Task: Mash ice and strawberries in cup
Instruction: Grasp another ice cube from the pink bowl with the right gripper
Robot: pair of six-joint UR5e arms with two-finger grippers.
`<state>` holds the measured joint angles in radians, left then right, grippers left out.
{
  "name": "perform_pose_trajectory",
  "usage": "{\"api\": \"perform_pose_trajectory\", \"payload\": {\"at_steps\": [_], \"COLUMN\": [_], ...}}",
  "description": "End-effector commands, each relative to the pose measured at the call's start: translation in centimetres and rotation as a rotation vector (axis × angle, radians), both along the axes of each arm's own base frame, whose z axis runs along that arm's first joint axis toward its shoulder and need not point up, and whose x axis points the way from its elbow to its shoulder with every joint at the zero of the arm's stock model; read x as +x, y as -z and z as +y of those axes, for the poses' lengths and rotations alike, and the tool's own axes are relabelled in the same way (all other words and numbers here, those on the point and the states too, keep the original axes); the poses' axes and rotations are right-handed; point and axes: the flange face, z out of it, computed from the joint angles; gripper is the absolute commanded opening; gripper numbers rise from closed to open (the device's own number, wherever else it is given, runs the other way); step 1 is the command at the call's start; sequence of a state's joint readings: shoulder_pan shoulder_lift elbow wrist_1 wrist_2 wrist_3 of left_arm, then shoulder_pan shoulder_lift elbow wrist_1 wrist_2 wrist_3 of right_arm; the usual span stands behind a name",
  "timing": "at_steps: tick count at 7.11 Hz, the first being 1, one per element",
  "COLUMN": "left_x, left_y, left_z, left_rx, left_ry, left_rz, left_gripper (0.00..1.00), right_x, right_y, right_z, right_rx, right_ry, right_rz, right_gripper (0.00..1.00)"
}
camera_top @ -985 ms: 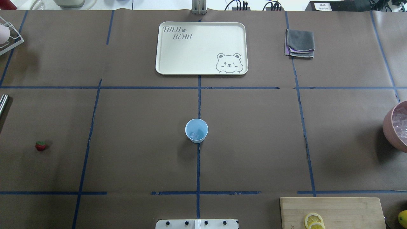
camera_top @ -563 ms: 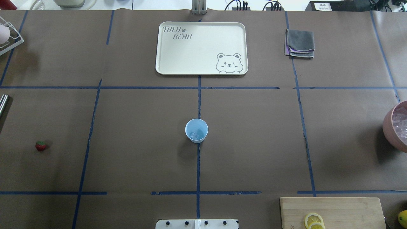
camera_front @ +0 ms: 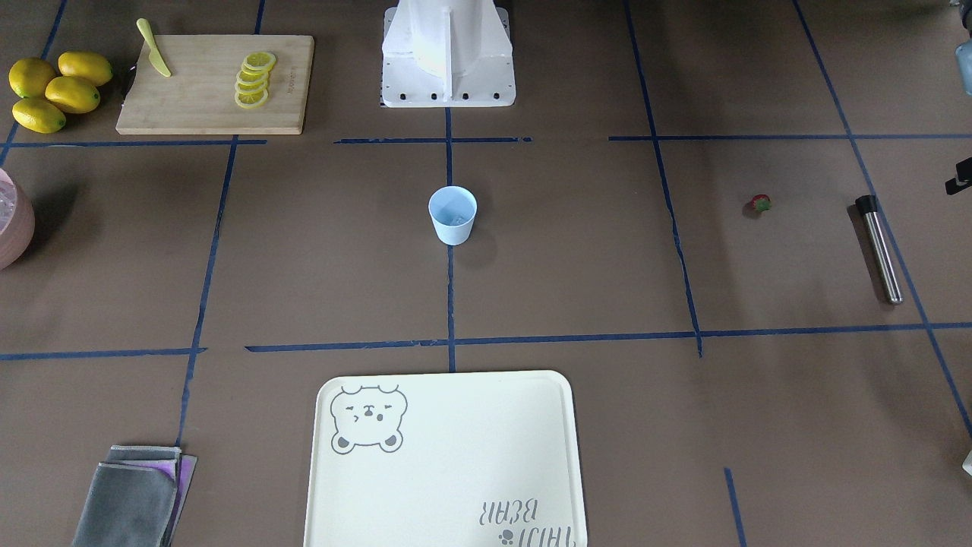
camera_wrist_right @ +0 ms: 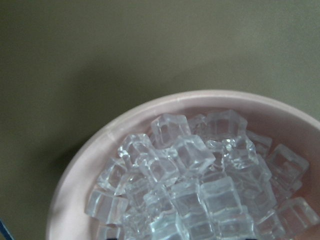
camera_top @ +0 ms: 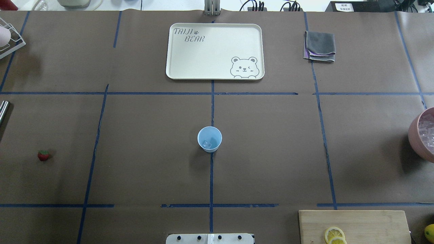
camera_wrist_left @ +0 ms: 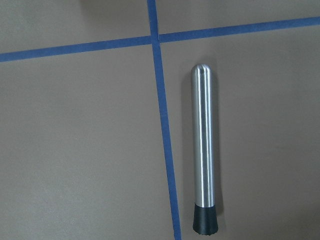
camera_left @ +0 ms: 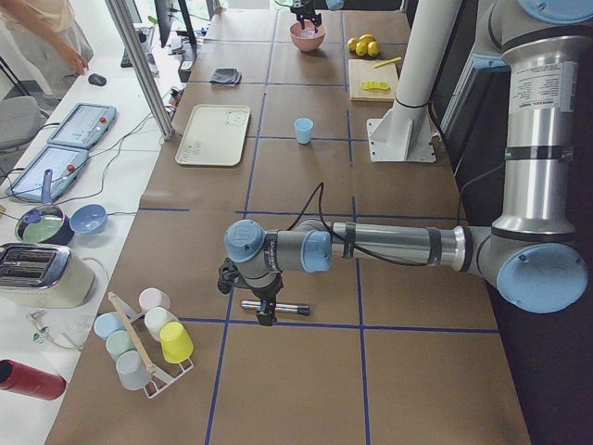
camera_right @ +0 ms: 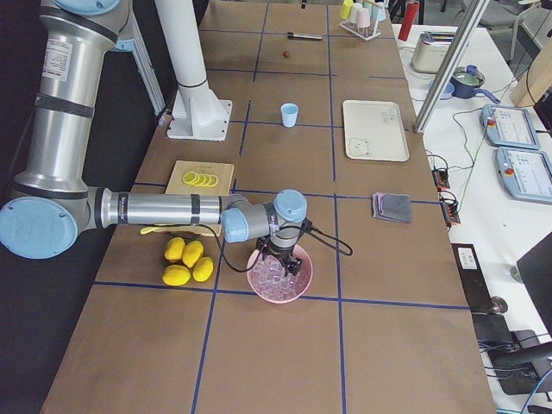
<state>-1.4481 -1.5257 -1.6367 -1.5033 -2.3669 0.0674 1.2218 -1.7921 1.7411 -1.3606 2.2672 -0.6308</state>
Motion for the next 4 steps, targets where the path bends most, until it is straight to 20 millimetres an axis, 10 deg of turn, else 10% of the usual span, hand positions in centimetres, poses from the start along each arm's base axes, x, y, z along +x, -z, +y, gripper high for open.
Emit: {"api": "perform_pose_trajectory", "payload": {"at_steps": [1,4], "left_x": [0.0,0.0], "left_y": [-0.04,-0.04], "left_z": [-0.02,-0.02], "left_rx": [0.0,0.001], "left_ry": [-0.001,-0.002], "left_rz": [0.0,0.0], "left_gripper": [1.0,1.0], "right_x": [-0.23,-0.31], "right_y": [0.03,0.76], "right_z": [0.01,-0.33], "right_rx": [0.006,0.018], "right_ry": [0.01,0.008], "right_rz": [-0.001,-0.009], "right_gripper": [0.69,0.07]}}
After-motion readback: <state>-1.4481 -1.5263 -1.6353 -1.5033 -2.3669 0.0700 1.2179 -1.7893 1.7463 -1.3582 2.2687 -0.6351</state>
